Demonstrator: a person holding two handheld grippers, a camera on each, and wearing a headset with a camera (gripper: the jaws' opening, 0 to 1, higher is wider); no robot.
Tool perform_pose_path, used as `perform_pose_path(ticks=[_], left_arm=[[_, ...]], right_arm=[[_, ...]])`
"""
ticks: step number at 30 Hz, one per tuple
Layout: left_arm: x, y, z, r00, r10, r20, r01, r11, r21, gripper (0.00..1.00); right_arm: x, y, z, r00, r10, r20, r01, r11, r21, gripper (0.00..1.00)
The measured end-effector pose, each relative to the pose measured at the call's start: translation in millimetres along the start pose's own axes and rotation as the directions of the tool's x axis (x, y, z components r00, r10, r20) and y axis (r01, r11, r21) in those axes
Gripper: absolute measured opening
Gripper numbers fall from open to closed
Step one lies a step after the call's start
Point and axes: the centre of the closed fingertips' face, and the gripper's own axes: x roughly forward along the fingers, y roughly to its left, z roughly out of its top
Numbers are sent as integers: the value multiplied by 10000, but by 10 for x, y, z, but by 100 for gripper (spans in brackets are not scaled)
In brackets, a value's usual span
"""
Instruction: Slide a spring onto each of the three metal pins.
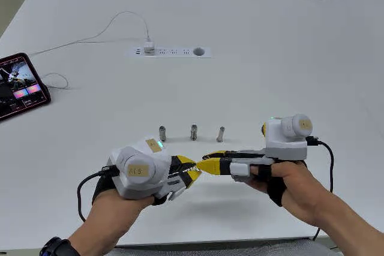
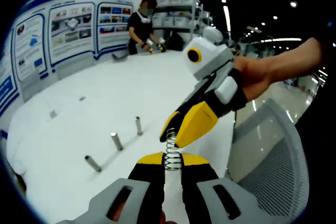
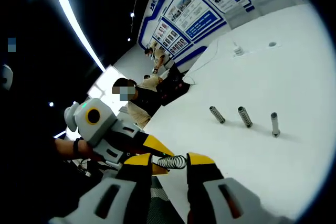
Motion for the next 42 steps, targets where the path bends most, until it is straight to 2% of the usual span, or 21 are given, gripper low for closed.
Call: perform_pose_path(ticks=[6, 12, 21, 24, 28, 34, 37, 40, 42], left_arm=[[-4, -17, 14, 10000, -68, 9, 67, 9999, 87, 10], [-10, -30, 26, 9999, -127, 23, 126, 9998, 149, 10], [10, -31, 69, 9997, -235, 55, 234, 9994, 254, 10], [27, -34, 98, 9994, -321, 97, 318, 9991, 287, 10], [58, -50, 148, 9986, -508, 168, 503, 9982, 330, 10], [100, -74, 247, 9974, -651, 294, 639, 9971, 417, 10], [99, -77, 291, 9969, -693, 383, 676, 9967, 453, 10], [99, -84, 310, 9962, -747, 447, 725, 9961, 507, 10], [101, -98, 308, 9958, -797, 450, 772, 9956, 536, 10]], right_arm=[[-24, 15, 2, 10000, 92, 8, -92, 9998, 149, 21], [-31, 58, 34, 9991, 400, 104, -403, 9989, 243, 13], [-58, 85, 77, 9991, 422, -15, -422, 9991, 67, 12], [-74, 97, 102, 9993, 297, -247, -303, 9992, -262, 12], [-103, 126, 134, 9948, -35, -1015, -106, 9903, -1386, 12], [-148, 157, 195, 9788, -361, -2015, -178, 9656, -2593, 12], [-164, 173, 211, 9659, -549, -2529, -316, 9449, -3259, 12], [-174, 201, 192, 9477, -659, -3122, -737, 9068, -4150, 12], [-183, 199, 166, 9322, -732, -3545, -951, 8953, -4352, 12]])
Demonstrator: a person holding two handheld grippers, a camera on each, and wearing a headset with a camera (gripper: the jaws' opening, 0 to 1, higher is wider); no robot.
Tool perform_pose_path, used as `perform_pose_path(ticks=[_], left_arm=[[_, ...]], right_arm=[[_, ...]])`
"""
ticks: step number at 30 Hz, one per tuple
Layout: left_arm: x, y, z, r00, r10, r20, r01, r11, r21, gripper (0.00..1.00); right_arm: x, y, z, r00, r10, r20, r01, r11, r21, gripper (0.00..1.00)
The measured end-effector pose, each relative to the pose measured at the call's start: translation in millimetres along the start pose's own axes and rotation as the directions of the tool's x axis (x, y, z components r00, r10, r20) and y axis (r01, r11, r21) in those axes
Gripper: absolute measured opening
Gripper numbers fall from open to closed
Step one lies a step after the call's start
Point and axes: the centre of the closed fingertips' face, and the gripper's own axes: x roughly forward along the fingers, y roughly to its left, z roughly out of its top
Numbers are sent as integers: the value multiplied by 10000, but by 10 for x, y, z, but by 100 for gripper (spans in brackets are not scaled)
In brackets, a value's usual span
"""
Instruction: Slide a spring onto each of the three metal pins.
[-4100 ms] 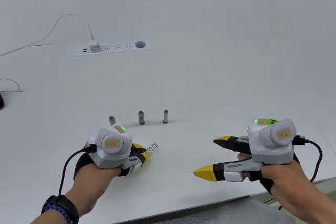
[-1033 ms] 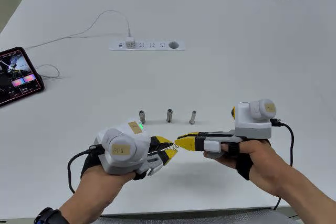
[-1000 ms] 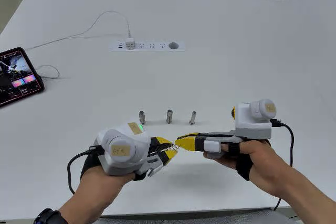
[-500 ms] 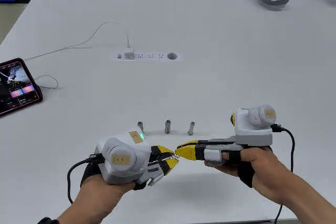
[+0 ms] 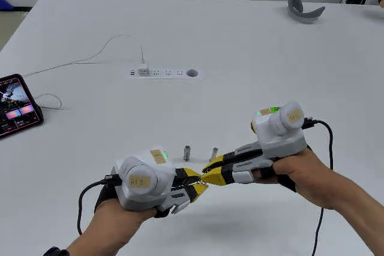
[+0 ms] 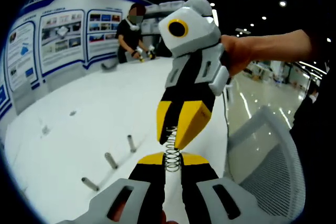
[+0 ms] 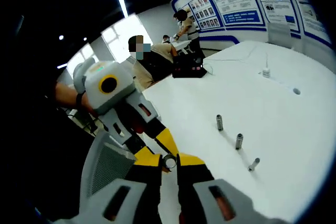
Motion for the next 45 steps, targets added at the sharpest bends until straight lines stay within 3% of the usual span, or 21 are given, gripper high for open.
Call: perform_pose_path(ticks=[7, 11, 13, 18, 27, 31, 34, 40, 45], left_arm=[[-5, -54, 14, 9998, -186, 49, 185, 9998, 123, 10], [-8, -75, 25, 9995, -302, 72, 301, 9993, 199, 9], [-8, -86, 39, 9992, -377, 110, 375, 9990, 237, 9], [-7, -111, 33, 9987, -508, 15, 507, 9976, 468, 9], [-6, -117, 45, 9977, -661, 158, 653, 9968, 471, 10], [16, -105, 24, 9984, -543, 187, 537, 9981, 306, 13], [21, -67, -41, 9996, -297, -12, 297, 9993, 230, 19], [-55, 3, -123, 10000, -46, -42, 45, 9997, -230, 26], [-109, 79, -183, 9997, 241, -62, -244, 9983, -523, 28]], right_arm=[[-3, 58, -49, 9929, 338, -1144, -481, 9910, -1248, 12], [3, 79, -91, 9811, 341, -1903, -763, 9727, -2192, 12], [14, 104, -104, 9745, 335, -2220, -987, 9522, -2892, 12], [20, 124, -117, 9638, 367, -2642, -1259, 9358, -3291, 12], [-1, 127, -121, 9626, 300, -2693, -1263, 9291, -3477, 12], [-16, 97, -149, 9648, 211, -2621, -1130, 9332, -3410, 12], [-44, 66, -168, 9663, 103, -2572, -984, 9381, -3322, 12], [-115, 6, -174, 9750, -83, -2221, -608, 9513, -3022, 12], [-149, -38, -221, 9739, -277, -2251, -412, 9544, -2956, 12]])
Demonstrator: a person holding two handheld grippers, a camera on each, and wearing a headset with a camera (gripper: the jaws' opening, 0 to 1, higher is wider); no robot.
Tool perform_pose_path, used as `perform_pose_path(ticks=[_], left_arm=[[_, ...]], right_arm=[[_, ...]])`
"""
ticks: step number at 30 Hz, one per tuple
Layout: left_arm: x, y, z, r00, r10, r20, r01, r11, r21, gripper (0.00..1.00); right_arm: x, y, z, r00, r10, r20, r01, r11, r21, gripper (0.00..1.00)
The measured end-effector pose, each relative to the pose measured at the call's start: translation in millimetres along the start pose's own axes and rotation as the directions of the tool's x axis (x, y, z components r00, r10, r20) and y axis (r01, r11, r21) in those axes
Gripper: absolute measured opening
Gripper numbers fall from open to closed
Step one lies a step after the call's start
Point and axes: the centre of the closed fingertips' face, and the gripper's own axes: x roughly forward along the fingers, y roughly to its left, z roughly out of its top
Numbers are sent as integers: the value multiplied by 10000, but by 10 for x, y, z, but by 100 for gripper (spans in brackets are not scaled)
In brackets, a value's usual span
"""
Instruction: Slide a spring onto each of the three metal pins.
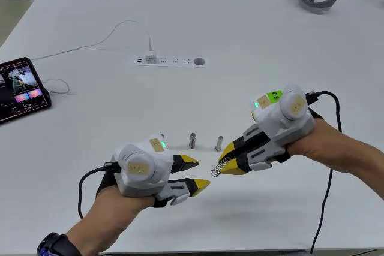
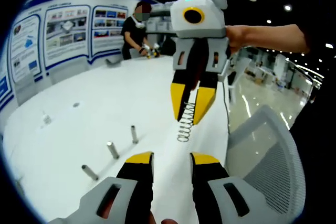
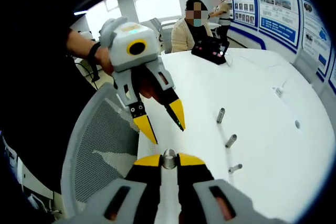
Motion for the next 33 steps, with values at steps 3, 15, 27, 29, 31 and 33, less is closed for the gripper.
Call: perform_pose_path(ticks=[3, 15, 27, 29, 31, 33], left_arm=[[-39, 47, -29, 9998, 189, -19, -189, 9997, -128, 29], [-171, 233, -171, 9957, 907, -167, -916, 9936, -657, 34], [-310, 380, -310, 9896, 1404, -316, -1430, 9842, -1047, 40], [-332, 408, -338, 9882, 1483, -377, -1515, 9825, -1080, 41], [-362, 431, -353, 9869, 1566, -402, -1602, 9802, -1160, 43], [-392, 462, -371, 9851, 1665, -431, -1706, 9779, -1213, 44]], right_arm=[[-14, -34, -47, 9999, -145, -92, 146, 9999, 91, 12], [-60, -213, -208, 9967, -644, -489, 668, 9966, 492, 12], [-96, -412, -372, 9893, -1061, -997, 1138, 9907, 745, 12], [-103, -452, -398, 9875, -1138, -1089, 1221, 9898, 730, 12], [-117, -510, -425, 9845, -1315, -1158, 1405, 9874, 730, 12], [-126, -555, -443, 9836, -1395, -1143, 1501, 9845, 906, 12]])
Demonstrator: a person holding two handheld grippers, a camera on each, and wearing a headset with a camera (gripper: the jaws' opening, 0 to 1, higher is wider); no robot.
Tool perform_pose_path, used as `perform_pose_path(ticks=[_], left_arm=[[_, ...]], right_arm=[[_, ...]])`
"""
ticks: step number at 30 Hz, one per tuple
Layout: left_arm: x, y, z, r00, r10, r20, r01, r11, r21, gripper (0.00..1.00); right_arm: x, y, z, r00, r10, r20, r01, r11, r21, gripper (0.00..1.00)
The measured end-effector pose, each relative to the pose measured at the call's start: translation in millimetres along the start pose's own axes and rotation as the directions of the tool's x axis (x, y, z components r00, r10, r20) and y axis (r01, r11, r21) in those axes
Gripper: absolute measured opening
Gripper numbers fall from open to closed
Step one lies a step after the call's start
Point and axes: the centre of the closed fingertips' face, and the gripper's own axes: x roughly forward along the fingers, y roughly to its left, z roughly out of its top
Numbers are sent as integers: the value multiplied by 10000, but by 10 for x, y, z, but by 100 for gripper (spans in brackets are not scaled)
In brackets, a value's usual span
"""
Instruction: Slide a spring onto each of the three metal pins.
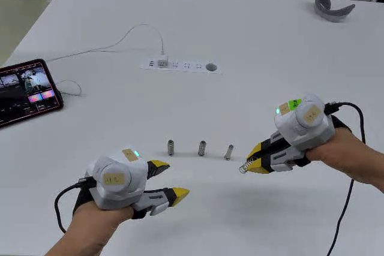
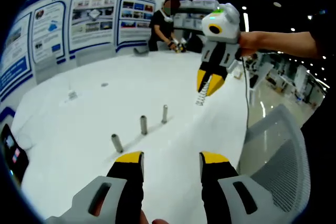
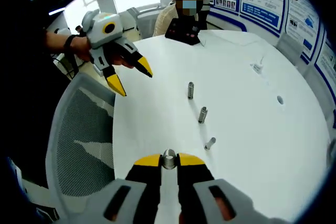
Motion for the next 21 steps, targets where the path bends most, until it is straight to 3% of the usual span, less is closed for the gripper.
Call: perform_pose_path(ticks=[12, 21], left_arm=[[-149, 209, -141, 9982, 593, -86, -597, 9967, -551, 49], [-230, 283, -213, 9961, 865, -180, -878, 9922, -885, 56]], right_arm=[[38, -145, -21, 9997, -215, -111, 218, 9994, 258, 12], [73, -277, 22, 9993, -327, -200, 332, 9990, 293, 12]])
